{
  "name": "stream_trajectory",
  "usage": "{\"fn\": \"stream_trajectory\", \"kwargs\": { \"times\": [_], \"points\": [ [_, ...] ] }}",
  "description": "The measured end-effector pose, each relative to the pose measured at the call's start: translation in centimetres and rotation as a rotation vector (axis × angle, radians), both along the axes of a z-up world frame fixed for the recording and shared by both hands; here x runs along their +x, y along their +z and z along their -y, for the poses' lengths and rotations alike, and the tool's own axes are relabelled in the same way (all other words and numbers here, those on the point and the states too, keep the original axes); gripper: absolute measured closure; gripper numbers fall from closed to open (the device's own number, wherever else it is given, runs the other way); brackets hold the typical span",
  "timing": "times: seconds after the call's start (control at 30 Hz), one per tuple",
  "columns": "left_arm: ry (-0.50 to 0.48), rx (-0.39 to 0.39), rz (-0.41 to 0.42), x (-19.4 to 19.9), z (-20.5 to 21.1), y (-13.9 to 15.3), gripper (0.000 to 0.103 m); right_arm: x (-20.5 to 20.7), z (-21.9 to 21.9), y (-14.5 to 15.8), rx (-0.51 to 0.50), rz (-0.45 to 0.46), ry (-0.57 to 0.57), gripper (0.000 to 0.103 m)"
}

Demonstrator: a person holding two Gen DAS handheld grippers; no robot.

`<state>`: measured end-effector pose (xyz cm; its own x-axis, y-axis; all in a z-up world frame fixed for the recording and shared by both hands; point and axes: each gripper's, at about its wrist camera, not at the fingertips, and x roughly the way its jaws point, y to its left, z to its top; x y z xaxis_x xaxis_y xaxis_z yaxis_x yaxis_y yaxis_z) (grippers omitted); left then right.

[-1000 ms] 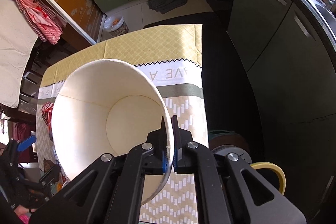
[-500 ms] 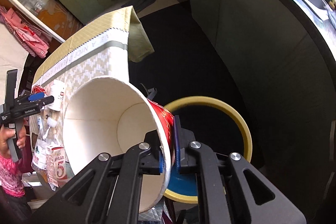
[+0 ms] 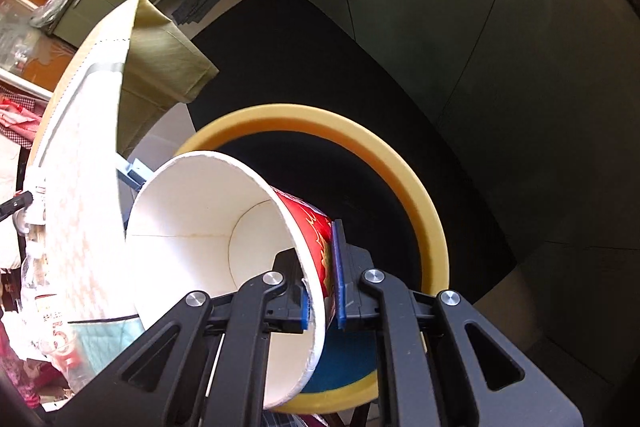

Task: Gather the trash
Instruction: 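Drop the noodle cup in the bin with right gripper while left grasps pill bottle, then carry the white pill bottle over the blue bin and open the left gripper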

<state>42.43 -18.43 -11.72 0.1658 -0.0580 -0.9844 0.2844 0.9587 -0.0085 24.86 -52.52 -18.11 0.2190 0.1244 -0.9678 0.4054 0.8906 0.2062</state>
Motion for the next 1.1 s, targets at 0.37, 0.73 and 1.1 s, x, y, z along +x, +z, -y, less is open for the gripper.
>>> {"fn": "stream_trajectory", "kwargs": {
  "times": [0.37, 0.73, 1.1],
  "points": [
    [-0.014, 0.022, -0.007, -0.9, 0.3, 0.1, 0.06, -1.5, 1.7, -0.7, 0.003, 0.043, -0.028, 0.074],
    [-0.011, 0.061, -0.026, -0.1, 1.2, -1.4, 0.058, -3.9, -0.7, 1.7, 0.032, 0.106, 0.039, 0.074],
    [-0.214, -0.038, 0.082, -5.7, 8.6, 5.8, 0.058, -8.0, -0.8, 5.8, 0.05, 0.214, 0.028, 0.074]
  ]
}}
